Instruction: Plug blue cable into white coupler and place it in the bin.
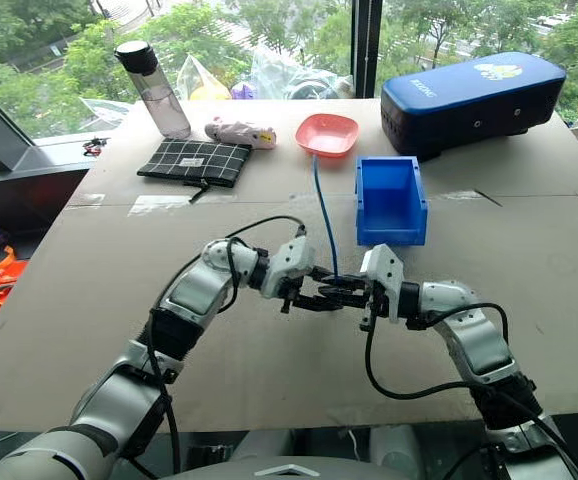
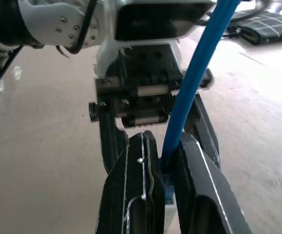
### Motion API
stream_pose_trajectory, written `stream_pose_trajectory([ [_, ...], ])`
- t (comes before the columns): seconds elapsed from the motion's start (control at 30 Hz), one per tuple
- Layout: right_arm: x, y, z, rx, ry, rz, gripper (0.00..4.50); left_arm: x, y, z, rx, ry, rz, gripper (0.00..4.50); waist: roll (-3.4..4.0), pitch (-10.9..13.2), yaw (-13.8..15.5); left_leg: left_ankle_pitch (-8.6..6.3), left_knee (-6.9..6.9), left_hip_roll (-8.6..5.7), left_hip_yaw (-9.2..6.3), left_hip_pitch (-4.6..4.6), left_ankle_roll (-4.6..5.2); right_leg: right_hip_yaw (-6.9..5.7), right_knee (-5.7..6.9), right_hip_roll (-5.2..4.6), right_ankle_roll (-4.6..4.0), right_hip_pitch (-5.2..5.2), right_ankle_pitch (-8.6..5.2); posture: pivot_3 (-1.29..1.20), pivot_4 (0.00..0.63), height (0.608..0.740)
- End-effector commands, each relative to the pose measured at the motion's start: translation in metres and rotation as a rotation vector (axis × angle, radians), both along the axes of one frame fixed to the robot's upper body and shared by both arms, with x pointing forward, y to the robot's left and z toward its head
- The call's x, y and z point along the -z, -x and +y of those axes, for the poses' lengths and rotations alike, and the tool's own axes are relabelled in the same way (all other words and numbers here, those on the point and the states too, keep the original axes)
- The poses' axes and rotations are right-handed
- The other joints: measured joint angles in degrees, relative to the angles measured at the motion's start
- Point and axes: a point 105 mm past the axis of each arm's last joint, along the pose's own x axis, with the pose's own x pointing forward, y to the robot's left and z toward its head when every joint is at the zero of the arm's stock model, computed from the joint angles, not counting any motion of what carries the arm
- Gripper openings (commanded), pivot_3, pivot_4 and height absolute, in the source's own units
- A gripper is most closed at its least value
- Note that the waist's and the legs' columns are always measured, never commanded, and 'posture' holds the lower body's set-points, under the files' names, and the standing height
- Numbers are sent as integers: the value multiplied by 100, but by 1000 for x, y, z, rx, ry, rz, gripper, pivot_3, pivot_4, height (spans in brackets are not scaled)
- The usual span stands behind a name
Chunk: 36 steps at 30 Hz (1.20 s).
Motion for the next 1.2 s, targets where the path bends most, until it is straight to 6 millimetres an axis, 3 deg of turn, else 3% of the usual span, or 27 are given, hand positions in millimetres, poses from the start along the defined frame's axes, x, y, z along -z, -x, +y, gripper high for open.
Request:
stream_pose_trajectory([
  [0.03,-62,-10,-20,138,-180,-53,0,-34,14,26,-99,117,16,3525,16,15,-27,0,-2,0,-1,0,0,8,1,2,0,-6,0,0,150,737],
  [0.17,-92,-23,-34,217,-205,-47,0,-45,28,35,-216,176,24,3525,23,19,24,0,-17,-4,2,1,0,25,8,2,0,-23,0,0,150,737],
  [0.37,-121,-83,-55,414,-164,19,0,-64,39,32,-371,285,-16,3525,16,25,60,0,-14,-8,7,1,0,21,0,-3,-2,-21,2,0,150,737],
  [0.5,-117,-135,-74,612,-58,75,0,-73,38,30,-443,333,-52,3525,15,25,43,0,-19,-10,14,0,-1,26,-1,-3,-3,-20,2,0,150,737],
  [0.6,-111,-151,-78,637,-23,110,0,-73,38,31,-472,341,-64,3525,15,25,31,1,-32,-9,19,0,-1,27,-13,-3,-4,-21,2,0,150,737],
  [0.73,-105,-160,-83,643,-13,158,1615,-74,40,33,-496,346,-77,3589,15,25,16,1,-43,-7,24,-4,-1,33,-32,-7,-4,-24,2,0,150,737],
  [0.83,-112,-153,-92,640,-14,105,3179,-72,42,36,-515,346,-81,3589,15,25,17,1,-44,-7,28,-12,-1,32,-31,-8,-4,-35,3,0,150,737],
  [0.9,-123,-130,-97,570,-62,53,4145,-68,44,41,-535,332,-72,3589,15,24,46,1,-42,-7,22,-20,-1,26,-32,-9,-4,-38,3,0,150,737],
  [1.03,-126,-62,-105,383,-85,-64,4145,-58,50,55,-577,293,-38,3589,14,24,111,1,-40,-7,9,-34,-1,10,-36,-11,-3,-40,3,0,150,737],
  [1.2,-82,6,-143,364,212,-167,4145,-48,67,80,-605,231,20,3589,19,25,176,-1,-28,-7,18,-39,1,12,-35,-12,-3,-40,3,0,150,737],
])
